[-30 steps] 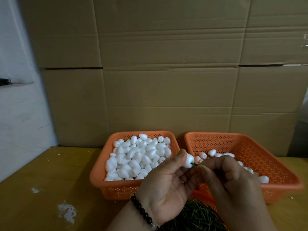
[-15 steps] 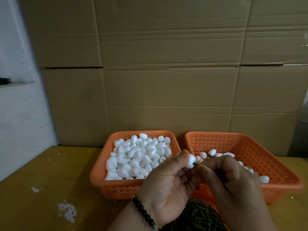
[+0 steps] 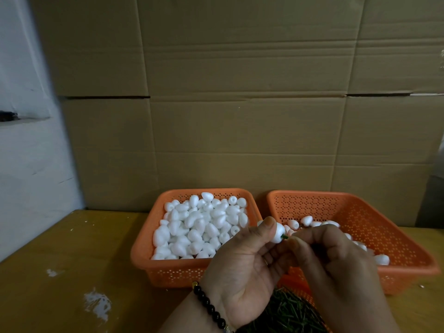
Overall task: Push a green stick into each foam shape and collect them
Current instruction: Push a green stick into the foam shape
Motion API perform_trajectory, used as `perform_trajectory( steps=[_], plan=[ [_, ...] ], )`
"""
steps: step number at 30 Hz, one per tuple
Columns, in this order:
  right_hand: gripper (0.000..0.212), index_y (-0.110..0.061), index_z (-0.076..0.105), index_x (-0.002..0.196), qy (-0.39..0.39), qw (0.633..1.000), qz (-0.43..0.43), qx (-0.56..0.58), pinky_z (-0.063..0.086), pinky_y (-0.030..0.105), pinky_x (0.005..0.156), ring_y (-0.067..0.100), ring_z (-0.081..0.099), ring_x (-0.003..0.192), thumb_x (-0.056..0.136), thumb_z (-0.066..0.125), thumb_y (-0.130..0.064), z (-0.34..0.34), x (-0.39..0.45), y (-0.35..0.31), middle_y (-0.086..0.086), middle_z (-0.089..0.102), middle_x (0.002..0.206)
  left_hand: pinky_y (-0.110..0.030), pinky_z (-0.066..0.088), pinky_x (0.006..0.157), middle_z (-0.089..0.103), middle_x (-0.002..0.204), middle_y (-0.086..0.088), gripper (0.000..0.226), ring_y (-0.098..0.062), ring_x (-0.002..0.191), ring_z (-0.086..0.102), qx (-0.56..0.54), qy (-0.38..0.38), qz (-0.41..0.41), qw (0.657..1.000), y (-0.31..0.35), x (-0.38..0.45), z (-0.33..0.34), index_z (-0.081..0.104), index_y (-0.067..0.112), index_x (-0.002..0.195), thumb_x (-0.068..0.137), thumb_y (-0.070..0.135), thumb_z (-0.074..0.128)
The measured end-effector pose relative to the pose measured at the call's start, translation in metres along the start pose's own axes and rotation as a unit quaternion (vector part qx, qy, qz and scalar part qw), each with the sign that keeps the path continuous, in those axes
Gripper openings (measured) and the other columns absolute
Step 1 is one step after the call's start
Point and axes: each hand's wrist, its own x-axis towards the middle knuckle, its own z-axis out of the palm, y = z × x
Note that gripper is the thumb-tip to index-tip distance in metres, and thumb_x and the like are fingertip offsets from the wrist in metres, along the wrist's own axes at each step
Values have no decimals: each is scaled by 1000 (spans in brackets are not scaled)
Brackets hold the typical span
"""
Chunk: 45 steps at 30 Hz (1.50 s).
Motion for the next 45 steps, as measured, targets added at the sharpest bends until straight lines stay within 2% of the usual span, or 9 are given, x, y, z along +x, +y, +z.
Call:
perform_trajectory(
  steps=[4, 13, 23, 26, 31, 35, 38, 42, 45],
  plan=[
    [3, -32, 59, 75, -3, 1000, 1, -12, 45, 4, 57, -9, 63, 63, 77, 60, -29, 1, -1, -1, -28, 66, 80, -28, 56, 63, 66, 77, -12, 22, -19, 68, 66, 15, -13, 7, 1000, 0, 0, 0, 65, 3, 73, 64, 16, 80],
    [12, -32, 60, 76, -1, 1000, 22, 6, 51, 19, 55, -2, 65, 61, 77, 54, -42, 2, -2, 0, -22, 67, 78, -28, 57, 62, 67, 78, -12, 13, -18, 68, 67, 24, -21, 10, 999, 0, -1, 0, 66, 5, 68, 75, 14, 73],
    [10, -37, 60, 83, -20, 999, 24, 28, 51, 13, 58, -5, 66, 66, 76, 59, -43, 1, -2, 0, -22, 69, 79, -29, 57, 63, 69, 91, -17, 13, -21, 72, 67, 22, -27, 13, 999, -1, 2, -1, 66, 4, 76, 72, 16, 71],
    [32, -40, 59, 88, -22, 999, 38, 23, 53, 17, 65, -2, 68, 71, 68, 79, -26, 3, -4, 4, -21, 69, 85, -29, 56, 64, 70, 84, -14, 13, -20, 70, 67, 37, -19, 18, 999, -1, 2, -3, 69, 7, 74, 69, 18, 73],
    [52, -36, 57, 99, -44, 998, 0, -33, 52, 26, 58, 10, 65, 64, 61, 85, -14, 4, -4, 4, -13, 62, 90, -34, 55, 68, 67, 78, -13, 22, -22, 69, 66, 77, -24, 33, 996, -2, 2, -2, 68, 7, 77, 61, 17, 81],
    [42, -32, 59, 92, -23, 999, -24, -37, 50, 22, 57, 7, 64, 65, 63, 85, -15, 5, -3, 4, -14, 61, 89, -35, 55, 69, 71, 89, -11, 32, -24, 77, 68, 117, -36, 43, 992, -6, 1, 0, 54, 4, 90, 68, 14, 75],
    [23, -34, 59, 88, -11, 1000, -12, -6, 51, 22, 56, 7, 64, 66, 71, 73, -37, 3, -2, 3, -14, 61, 82, -38, 55, 75, 70, 110, -15, 38, -27, 91, 68, 124, -39, 50, 990, -7, 0, 2, 55, 3, 95, 67, 16, 78],
    [21, -40, 62, 92, -12, 999, 16, 30, 51, 26, 54, 12, 65, 64, 76, 76, -40, 2, -2, 3, -11, 62, 84, -32, 56, 72, 72, 102, -16, 24, -23, 85, 67, 112, -39, 62, 991, -7, 0, 0, 64, 5, 92, 69, 14, 64],
    [22, -41, 63, 94, -18, 998, 35, 49, 50, 23, 54, 13, 65, 64, 73, 72, -41, 2, -3, 3, -9, 63, 79, -34, 51, 73, 69, 101, -18, 34, -22, 85, 63, 125, -26, 74, 989, -6, 2, -4, 67, 7, 98, 65, 13, 57]
  ],
)
